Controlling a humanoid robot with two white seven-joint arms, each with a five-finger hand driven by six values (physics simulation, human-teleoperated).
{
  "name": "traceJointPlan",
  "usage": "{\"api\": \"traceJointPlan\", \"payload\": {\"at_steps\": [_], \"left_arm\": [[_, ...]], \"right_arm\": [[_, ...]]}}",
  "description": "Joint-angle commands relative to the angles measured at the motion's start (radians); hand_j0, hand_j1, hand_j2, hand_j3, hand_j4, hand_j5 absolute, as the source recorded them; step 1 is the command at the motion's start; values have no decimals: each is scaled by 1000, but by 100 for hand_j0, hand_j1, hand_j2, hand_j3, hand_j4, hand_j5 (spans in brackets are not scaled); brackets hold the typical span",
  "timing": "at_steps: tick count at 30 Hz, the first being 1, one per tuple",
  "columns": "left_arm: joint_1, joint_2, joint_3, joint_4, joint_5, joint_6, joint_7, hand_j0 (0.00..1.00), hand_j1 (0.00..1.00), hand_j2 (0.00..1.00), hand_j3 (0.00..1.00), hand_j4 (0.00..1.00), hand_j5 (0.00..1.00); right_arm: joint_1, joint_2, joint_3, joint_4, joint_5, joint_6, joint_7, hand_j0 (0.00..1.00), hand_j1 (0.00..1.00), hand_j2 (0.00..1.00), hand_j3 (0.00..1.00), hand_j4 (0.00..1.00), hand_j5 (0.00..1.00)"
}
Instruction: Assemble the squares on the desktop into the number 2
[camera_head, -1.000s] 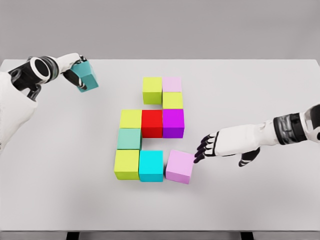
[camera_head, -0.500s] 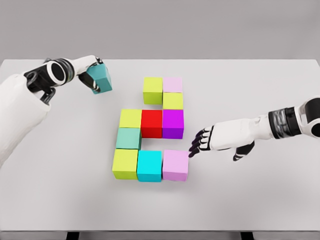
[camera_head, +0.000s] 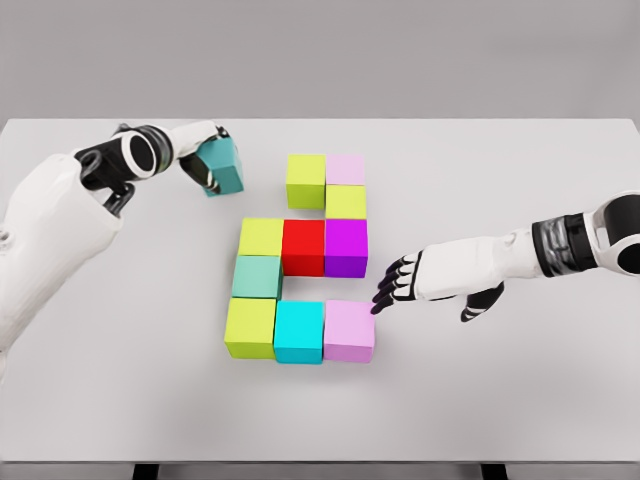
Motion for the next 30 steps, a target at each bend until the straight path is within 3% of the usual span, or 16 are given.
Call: {"api": "traceJointPlan", "payload": {"at_steps": [1, 8, 10, 12, 14, 15, 16, 21, 26, 28, 30], "left_arm": [[0, -6, -6, -3, -4, -3, 1, 60, 60, 60, 60, 60, 60], [-15, -54, -14, 12, -34, -3, 1, 60, 60, 60, 60, 60, 60], [-14, -57, -14, 12, -34, -3, 1, 60, 60, 60, 60, 60, 60], [-14, -68, -14, 11, -38, -3, 1, 60, 60, 60, 60, 60, 60], [-12, -69, -15, 6, -40, -3, 1, 60, 60, 60, 60, 60, 60], [-11, -69, -15, 3, -40, -3, 1, 60, 60, 60, 60, 60, 60], [-8, -69, -15, -1, -38, -3, 1, 60, 60, 60, 60, 60, 60], [-3, -64, -22, -24, -37, -3, 1, 60, 60, 60, 60, 60, 60], [-2, -63, -32, -41, -34, -3, 1, 60, 60, 60, 60, 60, 60], [-2, -63, -34, -41, -34, -3, 1, 60, 60, 60, 60, 60, 60], [-2, -63, -34, -41, -32, -3, 1, 60, 60, 60, 60, 60, 60]], "right_arm": [[0, 2, -2, 0, -6, 2, 0, 100, 100, 100, 100, 100, 100], [-2, -20, -55, -10, -26, 2, 0, 100, 100, 100, 100, 100, 100], [2, -69, -92, -13, -60, 2, 0, 100, 100, 100, 100, 100, 100], [21, -144, -160, -19, -166, 2, 0, 100, 100, 100, 100, 100, 100], [57, -159, -216, -23, -287, 2, 0, 100, 100, 100, 100, 100, 100], [103, -177, -278, -11, -399, 2, 0, 100, 100, 100, 100, 100, 100], [139, -213, -337, -14, -442, 2, 0, 100, 100, 100, 100, 100, 100], [331, -240, -572, -10, -512, 2, 0, 100, 100, 100, 100, 100, 100], [555, -141, -764, 16, -514, 2, 0, 100, 100, 100, 100, 100, 100], [693, -78, -900, 24, -505, 2, 0, 100, 100, 100, 100, 100, 100], [770, -20, -1006, 29, -491, 2, 0, 100, 100, 100, 100, 100, 100]]}}
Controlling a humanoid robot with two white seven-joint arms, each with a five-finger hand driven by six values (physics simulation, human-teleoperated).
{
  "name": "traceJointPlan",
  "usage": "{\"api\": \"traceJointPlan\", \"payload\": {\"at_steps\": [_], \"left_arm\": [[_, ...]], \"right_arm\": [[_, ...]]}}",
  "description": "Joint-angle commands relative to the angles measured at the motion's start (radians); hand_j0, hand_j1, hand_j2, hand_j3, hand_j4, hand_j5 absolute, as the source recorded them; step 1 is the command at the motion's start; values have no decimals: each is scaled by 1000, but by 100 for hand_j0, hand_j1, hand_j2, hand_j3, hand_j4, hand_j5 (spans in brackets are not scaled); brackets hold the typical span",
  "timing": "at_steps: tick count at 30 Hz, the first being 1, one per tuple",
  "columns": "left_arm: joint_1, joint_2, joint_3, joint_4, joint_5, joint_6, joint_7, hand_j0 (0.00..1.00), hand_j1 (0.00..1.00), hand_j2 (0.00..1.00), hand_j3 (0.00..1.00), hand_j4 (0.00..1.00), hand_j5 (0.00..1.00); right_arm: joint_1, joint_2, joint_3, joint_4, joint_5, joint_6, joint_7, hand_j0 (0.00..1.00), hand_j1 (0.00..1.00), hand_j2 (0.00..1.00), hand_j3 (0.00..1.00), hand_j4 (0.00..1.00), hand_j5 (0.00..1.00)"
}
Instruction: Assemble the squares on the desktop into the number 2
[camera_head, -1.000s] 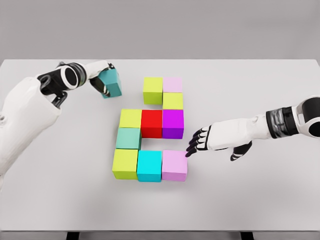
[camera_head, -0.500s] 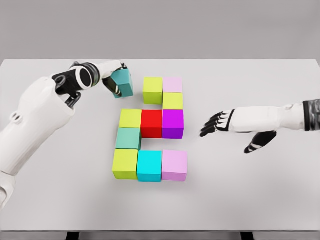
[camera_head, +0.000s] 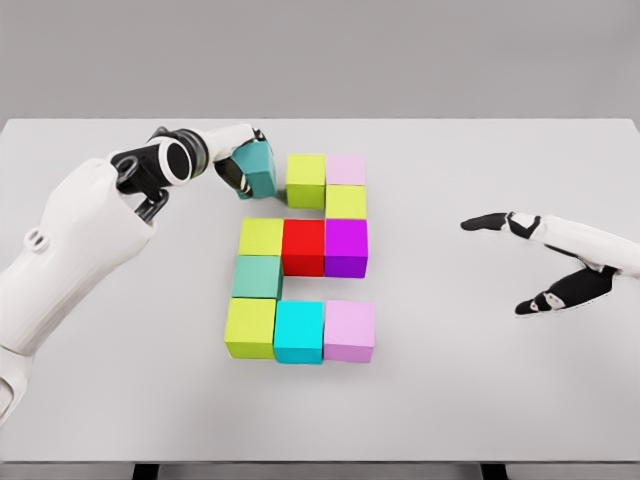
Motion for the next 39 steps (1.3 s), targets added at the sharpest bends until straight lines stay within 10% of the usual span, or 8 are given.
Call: {"api": "traceJointPlan", "payload": {"at_steps": [1, 39], "left_arm": [[0, 0, -2, -2, -1, -3, 1, 60, 60, 60, 60, 60, 60], [-12, -26, -25, 20, -9, -3, 1, 61, 61, 61, 61, 61, 61]], "right_arm": [[6, 62, -185, 10, 14, 4, -1, 100, 100, 100, 100, 100, 100], [12, 106, -190, 8, 157, 4, -1, 100, 100, 100, 100, 100, 100]]}}
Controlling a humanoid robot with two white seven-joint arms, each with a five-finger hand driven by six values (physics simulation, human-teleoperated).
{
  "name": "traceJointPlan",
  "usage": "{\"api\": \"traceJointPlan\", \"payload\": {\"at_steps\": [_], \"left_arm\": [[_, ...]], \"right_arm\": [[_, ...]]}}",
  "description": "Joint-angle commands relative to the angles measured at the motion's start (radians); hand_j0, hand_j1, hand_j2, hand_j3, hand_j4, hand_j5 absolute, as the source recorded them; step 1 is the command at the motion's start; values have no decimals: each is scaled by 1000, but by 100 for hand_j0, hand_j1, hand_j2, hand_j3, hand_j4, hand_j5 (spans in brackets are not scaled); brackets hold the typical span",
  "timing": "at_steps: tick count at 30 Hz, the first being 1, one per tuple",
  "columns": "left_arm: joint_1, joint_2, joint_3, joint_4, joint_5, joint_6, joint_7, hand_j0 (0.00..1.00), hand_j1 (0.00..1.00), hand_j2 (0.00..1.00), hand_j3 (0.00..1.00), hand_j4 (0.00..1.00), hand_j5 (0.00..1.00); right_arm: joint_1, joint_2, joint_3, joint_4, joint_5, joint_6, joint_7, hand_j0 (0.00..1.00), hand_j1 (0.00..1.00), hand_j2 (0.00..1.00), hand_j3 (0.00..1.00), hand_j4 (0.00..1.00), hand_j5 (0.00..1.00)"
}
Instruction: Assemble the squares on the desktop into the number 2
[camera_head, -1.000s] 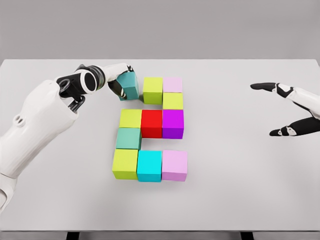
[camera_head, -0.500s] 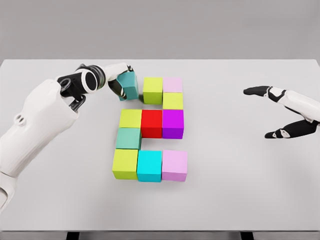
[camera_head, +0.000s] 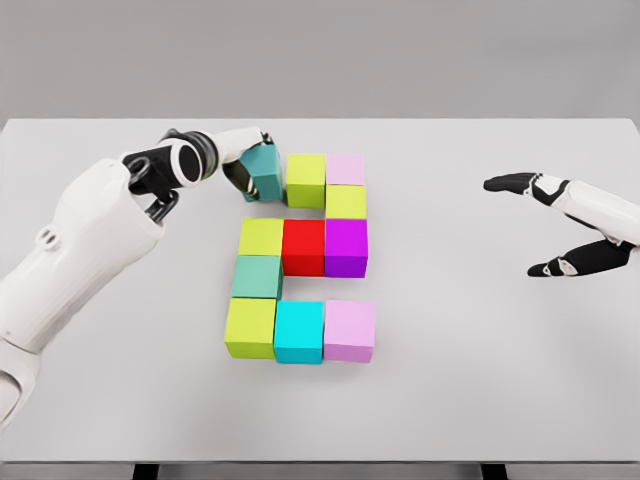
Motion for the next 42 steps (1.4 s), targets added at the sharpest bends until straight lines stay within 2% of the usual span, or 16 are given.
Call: {"api": "traceJointPlan", "payload": {"at_steps": [1, 6, 7, 8, 9, 11, 42], "left_arm": [[0, -3, -1, 0, -4, -3, 0, 61, 61, 61, 61, 61, 61], [0, -1, -1, 0, -4, -3, 0, 63, 63, 63, 63, 63, 63], [2, -3, -1, 0, -2, -3, 0, 67, 67, 67, 67, 67, 67], [2, -1, -1, -1, -2, -3, 0, 81, 81, 81, 81, 81, 81], [2, -1, -1, -1, -2, -3, 0, 90, 90, 90, 90, 90, 90], [2, -1, -1, -1, -2, -3, 0, 99, 99, 99, 99, 99, 99], [5, -3, 5, 0, -31, -3, 0, 100, 100, 100, 100, 100, 100]], "right_arm": [[0, -1, 1, -1, -6, 3, 0, 100, 100, 100, 100, 100, 100], [0, 1, 1, -1, -6, 3, 0, 100, 100, 100, 100, 100, 100], [0, 1, 1, -1, -6, 3, 0, 100, 100, 100, 100, 100, 100], [0, 1, 1, -1, -6, 3, 0, 100, 100, 100, 100, 100, 100], [0, 1, 1, -1, -6, 3, 0, 100, 100, 100, 100, 100, 100], [0, 1, 1, -1, -6, 3, 0, 100, 100, 100, 100, 100, 100], [0, 1, -1, -1, -4, 3, 0, 100, 100, 100, 100, 100, 100]]}}
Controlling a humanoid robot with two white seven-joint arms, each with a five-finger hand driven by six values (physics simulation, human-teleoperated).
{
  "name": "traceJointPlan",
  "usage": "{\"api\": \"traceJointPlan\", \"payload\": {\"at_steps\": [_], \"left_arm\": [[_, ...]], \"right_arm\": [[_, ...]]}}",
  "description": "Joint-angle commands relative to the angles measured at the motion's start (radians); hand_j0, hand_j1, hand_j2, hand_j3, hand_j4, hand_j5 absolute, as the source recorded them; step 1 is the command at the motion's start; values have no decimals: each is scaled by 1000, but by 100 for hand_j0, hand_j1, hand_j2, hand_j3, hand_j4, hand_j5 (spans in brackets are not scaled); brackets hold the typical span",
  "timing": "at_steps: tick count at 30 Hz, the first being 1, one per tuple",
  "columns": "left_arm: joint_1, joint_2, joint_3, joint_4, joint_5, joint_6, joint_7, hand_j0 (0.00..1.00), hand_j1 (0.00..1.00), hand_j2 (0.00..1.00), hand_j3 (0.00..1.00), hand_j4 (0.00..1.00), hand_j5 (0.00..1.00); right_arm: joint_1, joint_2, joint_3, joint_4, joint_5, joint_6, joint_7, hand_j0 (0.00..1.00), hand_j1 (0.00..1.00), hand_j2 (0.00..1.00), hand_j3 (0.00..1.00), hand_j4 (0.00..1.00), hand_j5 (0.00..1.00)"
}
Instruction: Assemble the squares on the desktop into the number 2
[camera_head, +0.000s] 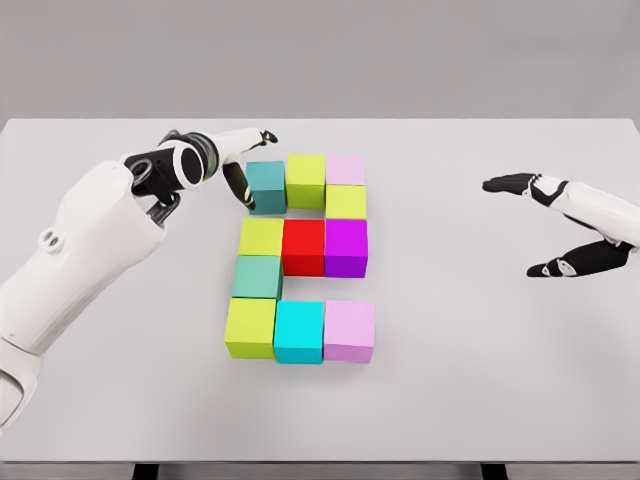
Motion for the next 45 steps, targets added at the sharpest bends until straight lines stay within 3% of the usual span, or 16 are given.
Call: {"api": "traceJointPlan", "payload": {"at_steps": [1, 13, 25, 45], "left_arm": [[0, -2, 3, 0, -3, -3, 0, 100, 100, 100, 100, 100, 100], [-8, -16, 8, 23, -21, -3, 0, 100, 100, 100, 100, 100, 100], [-15, -50, 13, 75, -41, -3, 0, 100, 100, 100, 100, 100, 100], [-21, -56, 13, 81, -56, -3, 0, 100, 100, 100, 100, 100, 100]], "right_arm": [[0, -1, 1, 0, -8, 3, 0, 100, 100, 100, 100, 100, 100], [-2, 6, 1, -5, -8, 3, 0, 100, 100, 100, 100, 100, 100], [-41, 112, 11, -37, 78, 3, 0, 100, 100, 100, 100, 100, 100], [-43, 109, 4, -31, 81, 3, 0, 100, 100, 100, 100, 100, 100]]}}
